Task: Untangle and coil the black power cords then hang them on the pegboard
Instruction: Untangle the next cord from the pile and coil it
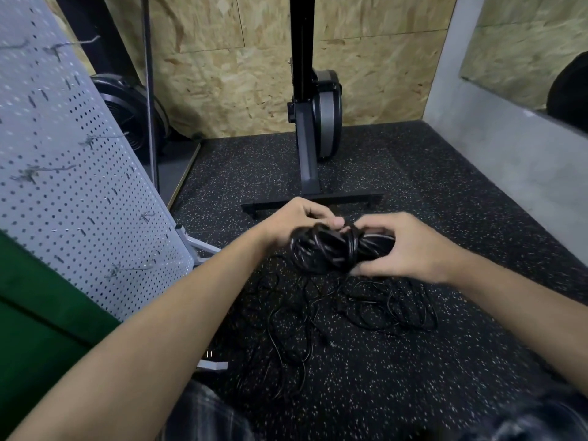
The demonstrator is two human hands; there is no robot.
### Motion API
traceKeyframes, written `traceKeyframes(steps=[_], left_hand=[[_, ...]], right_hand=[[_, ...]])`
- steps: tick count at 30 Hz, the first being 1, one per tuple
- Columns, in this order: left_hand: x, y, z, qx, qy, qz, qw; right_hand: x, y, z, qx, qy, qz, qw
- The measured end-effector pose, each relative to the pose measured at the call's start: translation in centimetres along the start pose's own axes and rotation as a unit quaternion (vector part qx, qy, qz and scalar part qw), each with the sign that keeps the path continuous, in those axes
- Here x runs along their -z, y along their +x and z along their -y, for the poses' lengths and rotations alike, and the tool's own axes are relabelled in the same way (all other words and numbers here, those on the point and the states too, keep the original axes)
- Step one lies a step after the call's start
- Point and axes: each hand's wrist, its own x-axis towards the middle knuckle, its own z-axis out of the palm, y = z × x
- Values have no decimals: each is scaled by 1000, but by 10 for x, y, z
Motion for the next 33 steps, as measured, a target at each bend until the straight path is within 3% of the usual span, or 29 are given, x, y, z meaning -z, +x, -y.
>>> traceKeyframes(steps=[3,6,9,11,16,18,20,23,27,30,33], left_hand=[[-10,-5,6,-37,-12,21,999],[-34,2,14,14,55,-54,997],[-57,5,26,49,137,-36,989],[-62,5,30,49,236,-35,970],[-65,4,14,0,439,7,898],[-61,3,5,-57,509,4,859],[-54,1,-1,-107,518,0,848],[-40,-3,-7,-141,466,-21,873],[-31,-6,-17,-117,355,-47,926],[-26,-4,-26,-88,312,13,946],[-16,-2,-24,-39,204,47,977]], right_hand=[[4,2,8,-12,39,-66,997],[10,12,-5,-52,17,-186,981],[11,20,-22,-95,-4,-283,954],[12,23,-34,-107,-15,-298,948],[-1,29,-68,-174,-195,-188,947],[-11,30,-71,-165,-260,-132,942],[-16,32,-70,-139,-290,-95,942],[-16,32,-70,-125,-262,-51,956],[-14,28,-65,-66,-213,34,974],[-17,20,-47,-28,-170,79,982],[-14,9,-30,-20,-118,64,991]])
